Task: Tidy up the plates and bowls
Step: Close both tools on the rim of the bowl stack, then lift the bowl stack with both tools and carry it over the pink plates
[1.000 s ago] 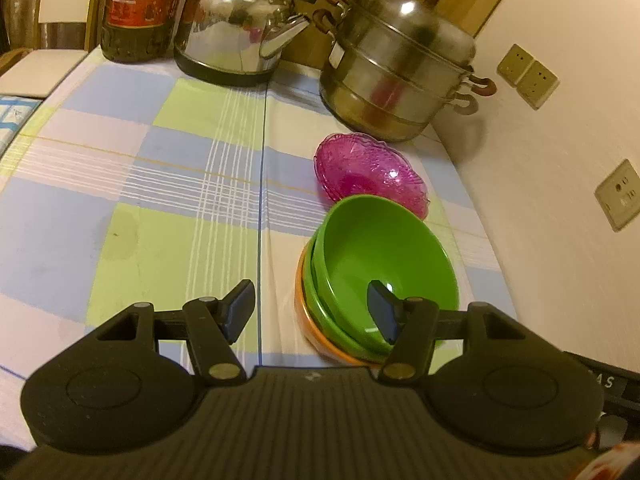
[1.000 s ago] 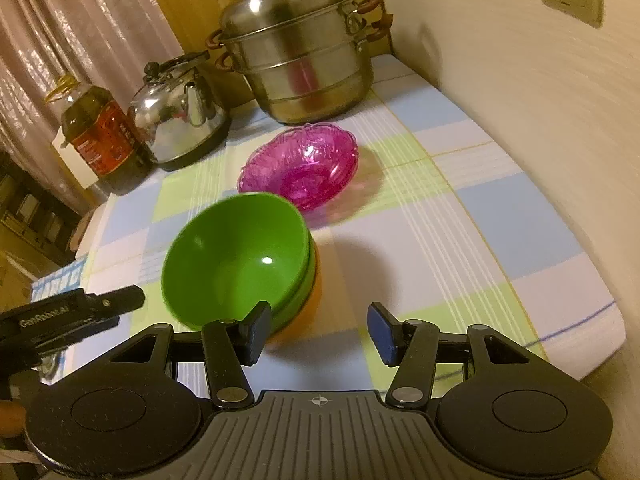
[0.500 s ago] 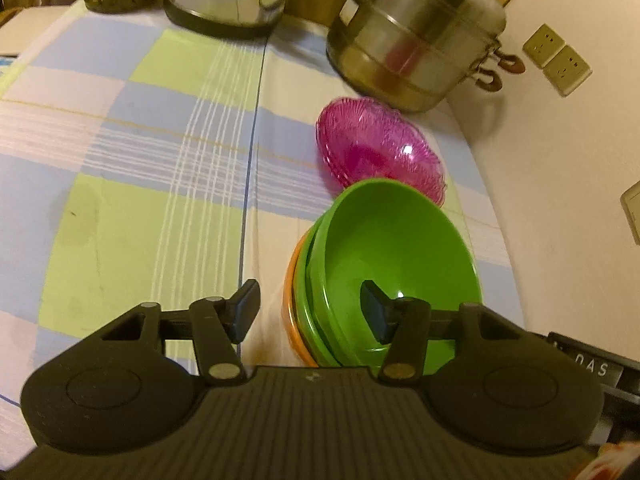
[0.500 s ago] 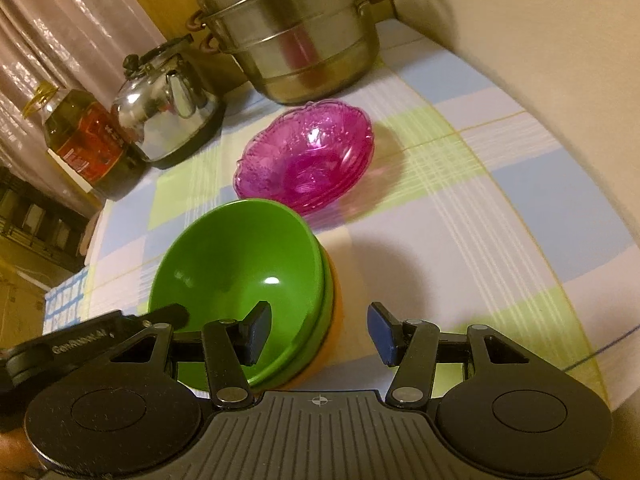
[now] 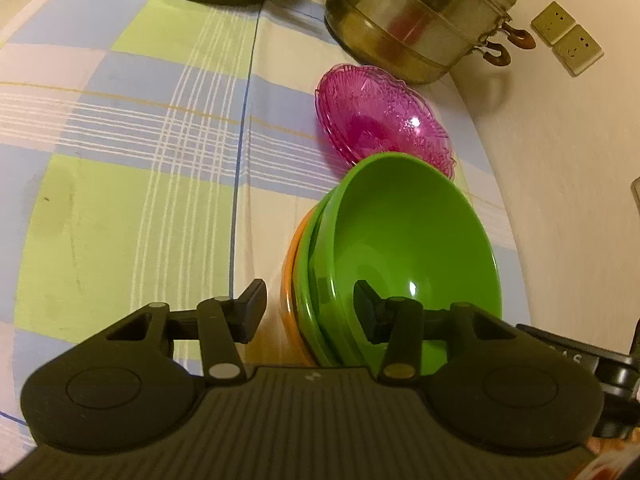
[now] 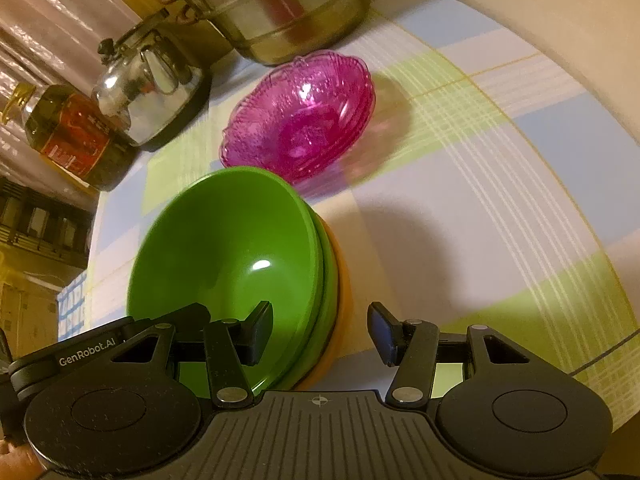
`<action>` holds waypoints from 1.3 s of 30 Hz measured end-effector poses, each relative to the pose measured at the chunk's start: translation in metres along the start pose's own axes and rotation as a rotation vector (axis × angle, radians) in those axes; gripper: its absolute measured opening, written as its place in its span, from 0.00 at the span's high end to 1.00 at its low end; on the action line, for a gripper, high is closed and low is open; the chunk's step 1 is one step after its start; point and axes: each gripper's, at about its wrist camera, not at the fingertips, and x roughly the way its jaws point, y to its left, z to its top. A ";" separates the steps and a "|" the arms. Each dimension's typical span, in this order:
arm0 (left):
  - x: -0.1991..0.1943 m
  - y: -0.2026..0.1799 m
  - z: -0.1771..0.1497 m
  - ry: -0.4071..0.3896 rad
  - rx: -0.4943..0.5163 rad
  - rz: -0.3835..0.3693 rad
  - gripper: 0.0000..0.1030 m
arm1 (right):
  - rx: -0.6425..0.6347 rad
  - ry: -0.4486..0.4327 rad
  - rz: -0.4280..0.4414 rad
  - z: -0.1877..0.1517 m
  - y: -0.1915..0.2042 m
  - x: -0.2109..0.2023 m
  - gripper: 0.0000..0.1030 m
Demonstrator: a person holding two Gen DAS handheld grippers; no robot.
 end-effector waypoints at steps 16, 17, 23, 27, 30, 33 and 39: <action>0.007 -0.003 -0.002 0.026 0.012 -0.008 0.66 | -0.002 0.039 -0.005 -0.005 0.002 0.017 0.59; 0.007 -0.003 -0.002 0.026 0.015 -0.007 0.66 | -0.006 0.041 -0.006 -0.005 0.003 0.017 0.61; 0.005 -0.004 -0.003 0.021 0.019 0.002 0.70 | -0.022 0.033 -0.027 -0.007 0.006 0.017 0.64; 0.003 -0.005 -0.006 0.016 0.029 0.005 0.70 | -0.029 0.025 -0.037 -0.009 0.007 0.016 0.65; 0.001 -0.006 -0.009 0.015 0.034 0.008 0.70 | -0.027 0.024 -0.040 -0.011 0.007 0.014 0.65; -0.002 -0.007 -0.013 0.014 0.040 0.011 0.70 | -0.028 0.024 -0.044 -0.014 0.007 0.011 0.65; -0.008 -0.012 -0.025 0.019 0.054 0.011 0.70 | -0.020 0.022 -0.045 -0.024 0.001 0.002 0.65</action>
